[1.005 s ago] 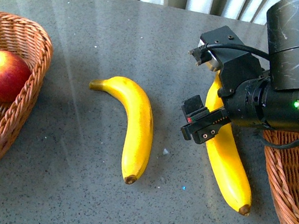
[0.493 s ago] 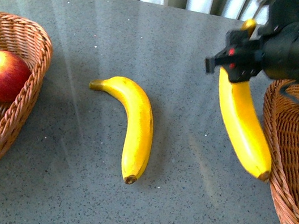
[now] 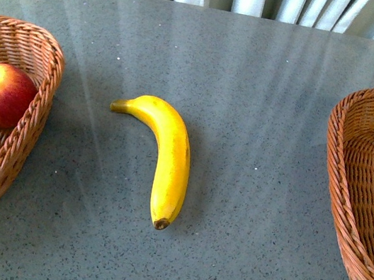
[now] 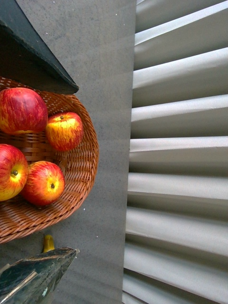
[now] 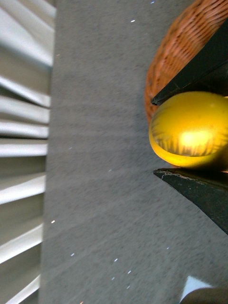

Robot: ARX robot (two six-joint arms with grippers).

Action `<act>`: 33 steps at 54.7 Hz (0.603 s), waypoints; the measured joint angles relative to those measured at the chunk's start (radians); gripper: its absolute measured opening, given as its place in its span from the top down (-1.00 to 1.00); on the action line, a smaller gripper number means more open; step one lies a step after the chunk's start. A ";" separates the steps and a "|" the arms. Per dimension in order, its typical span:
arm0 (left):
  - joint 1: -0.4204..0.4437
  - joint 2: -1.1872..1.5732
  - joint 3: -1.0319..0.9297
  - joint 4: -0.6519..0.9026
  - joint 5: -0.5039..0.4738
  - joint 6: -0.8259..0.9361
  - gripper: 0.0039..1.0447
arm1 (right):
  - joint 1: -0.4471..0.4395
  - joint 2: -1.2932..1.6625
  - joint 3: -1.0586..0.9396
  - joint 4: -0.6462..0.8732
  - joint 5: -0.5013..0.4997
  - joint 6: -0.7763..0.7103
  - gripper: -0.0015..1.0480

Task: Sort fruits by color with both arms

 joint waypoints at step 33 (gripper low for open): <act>0.000 0.000 0.000 0.000 0.000 0.000 -0.83 | -0.060 0.122 -0.138 0.025 0.076 -0.051 0.04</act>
